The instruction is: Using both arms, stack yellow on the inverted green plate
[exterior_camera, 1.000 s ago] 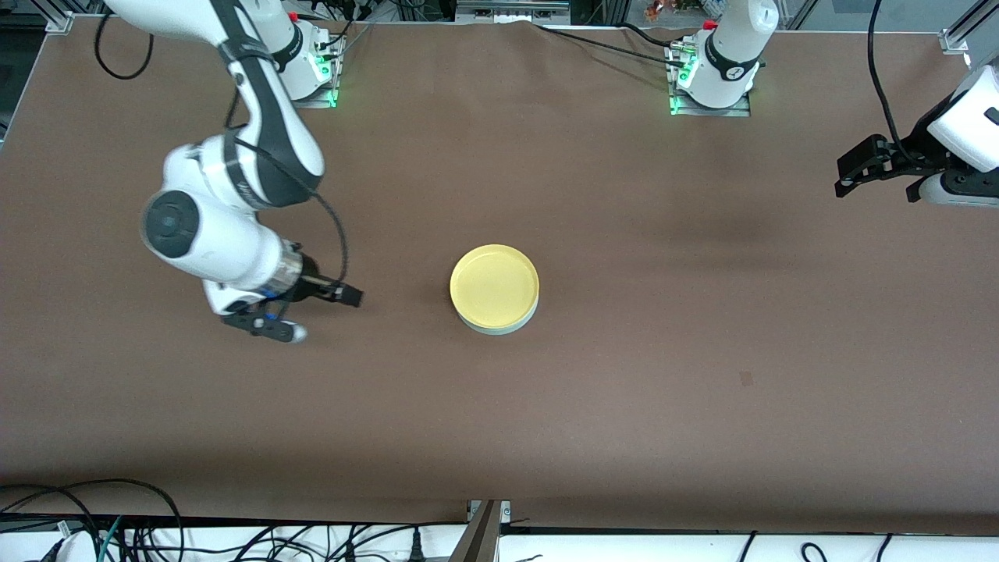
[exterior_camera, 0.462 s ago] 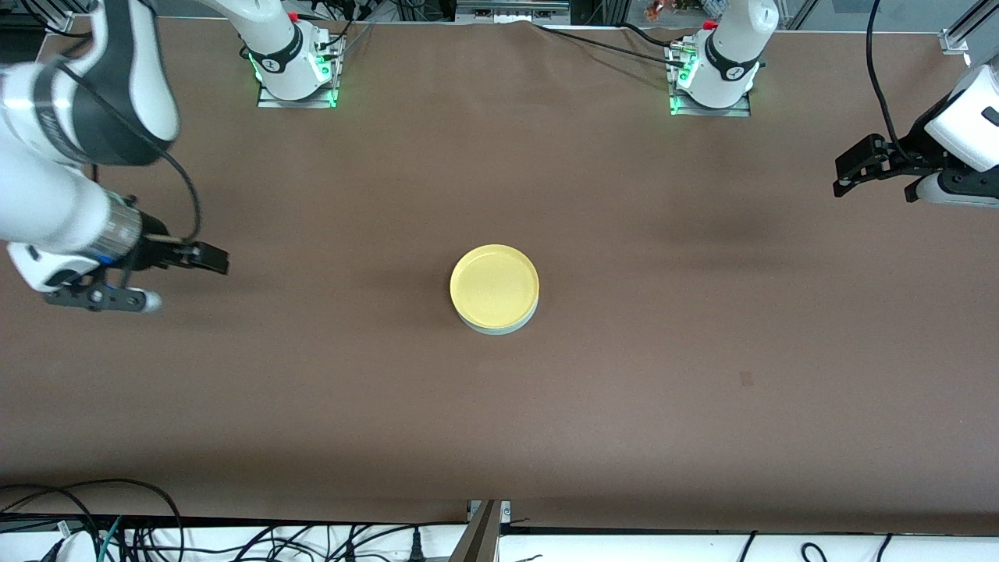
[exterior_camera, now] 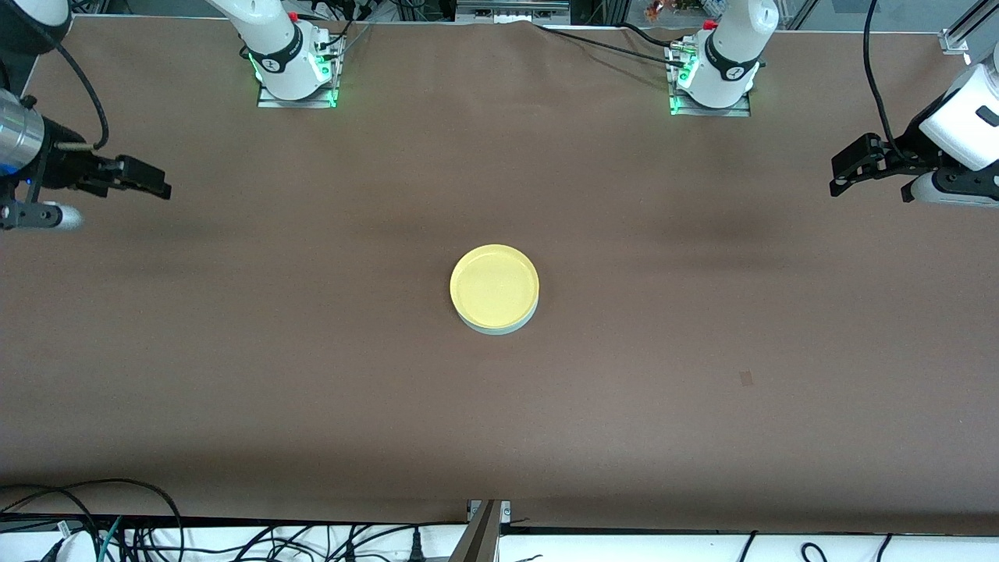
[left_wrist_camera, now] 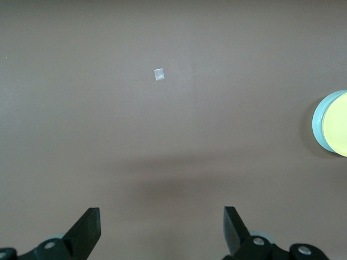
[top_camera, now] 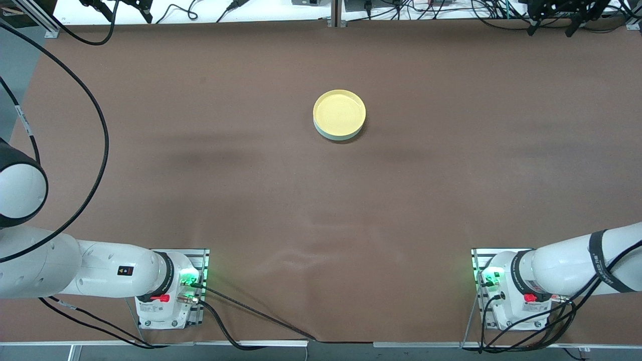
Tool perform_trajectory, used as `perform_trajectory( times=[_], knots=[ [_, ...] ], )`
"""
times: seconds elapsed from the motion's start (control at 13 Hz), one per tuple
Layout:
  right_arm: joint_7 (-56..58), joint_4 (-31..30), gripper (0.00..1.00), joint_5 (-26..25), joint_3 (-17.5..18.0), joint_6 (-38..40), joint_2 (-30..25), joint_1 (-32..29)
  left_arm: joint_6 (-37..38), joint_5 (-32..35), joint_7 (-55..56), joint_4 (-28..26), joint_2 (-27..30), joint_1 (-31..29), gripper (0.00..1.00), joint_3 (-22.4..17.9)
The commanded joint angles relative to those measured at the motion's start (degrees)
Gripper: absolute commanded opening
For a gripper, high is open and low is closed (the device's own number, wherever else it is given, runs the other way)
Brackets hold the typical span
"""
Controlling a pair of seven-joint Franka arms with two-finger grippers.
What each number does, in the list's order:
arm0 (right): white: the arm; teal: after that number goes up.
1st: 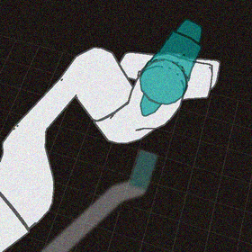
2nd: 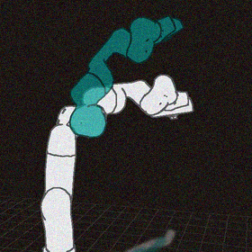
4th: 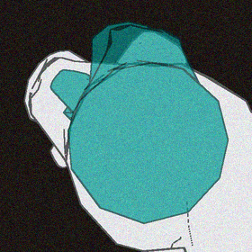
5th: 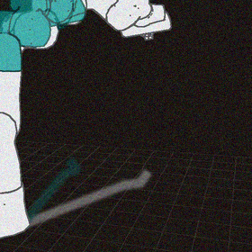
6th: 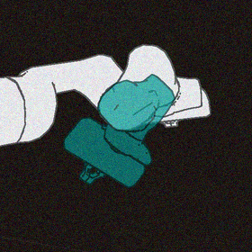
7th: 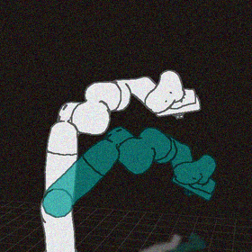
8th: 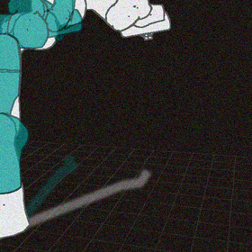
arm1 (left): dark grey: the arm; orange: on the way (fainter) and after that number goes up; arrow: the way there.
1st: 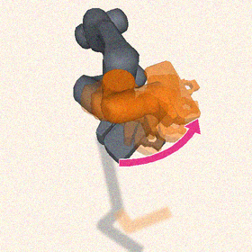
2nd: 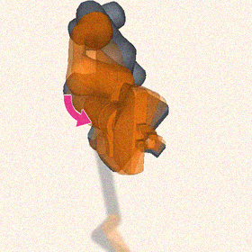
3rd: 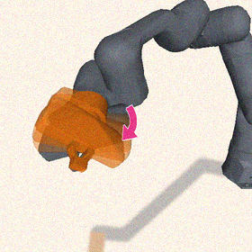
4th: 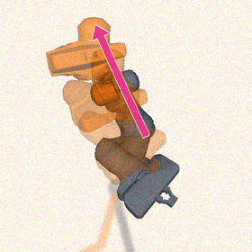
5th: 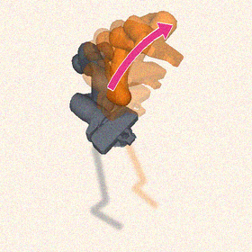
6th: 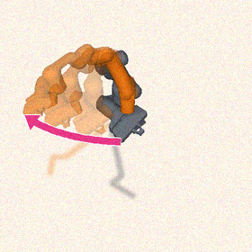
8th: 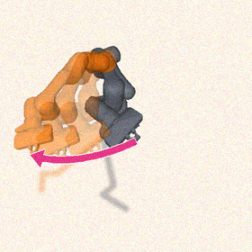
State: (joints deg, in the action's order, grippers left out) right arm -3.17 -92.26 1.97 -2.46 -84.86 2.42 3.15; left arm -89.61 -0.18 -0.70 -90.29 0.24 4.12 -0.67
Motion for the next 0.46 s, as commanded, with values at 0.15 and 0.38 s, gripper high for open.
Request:
perform_trajectory(
  times=[0.15, 0.38],
  knots=[
    [0.4, -4.2, 1.00, -1.1, 2.5, -3.7, -3.4, -4.8, 0.9, -0.3, -0.7, 1.4, -0.4, -0.1, 1.00, 0.2],
    [0.6, -3.6, 1.00, -1.9, 2.4, -6.0, -3.3, -5.0, 1.0, -0.3, -0.7, 1.4, -0.3, -0.1, 1.00, 0.1]
  ],
)
